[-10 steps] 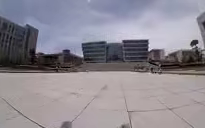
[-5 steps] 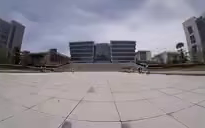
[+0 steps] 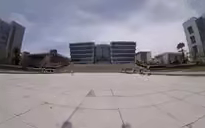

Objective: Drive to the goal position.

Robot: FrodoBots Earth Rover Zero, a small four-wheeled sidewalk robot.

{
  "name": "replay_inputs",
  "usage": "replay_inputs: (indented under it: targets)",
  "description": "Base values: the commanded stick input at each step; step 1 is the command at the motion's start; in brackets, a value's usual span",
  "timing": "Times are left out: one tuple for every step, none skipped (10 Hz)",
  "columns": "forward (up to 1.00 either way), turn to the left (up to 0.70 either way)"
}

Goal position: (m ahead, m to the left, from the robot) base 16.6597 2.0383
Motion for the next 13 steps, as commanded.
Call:
replay_inputs:
  targets:
    - [0.7, 0.0]
    - [0.7, 0.0]
    - [0.7, 0.0]
    - [0.7, 0.0]
    - [0.7, 0.0]
    - [0.7, 0.0]
    - [0.7, 0.0]
    - [0.7, 0.0]
    - [0.7, 0.0]
    - [0.7, 0.0]
    - [0.7, 0.0]
    - [0.7, 0.0]
    - [0.7, 0.0]
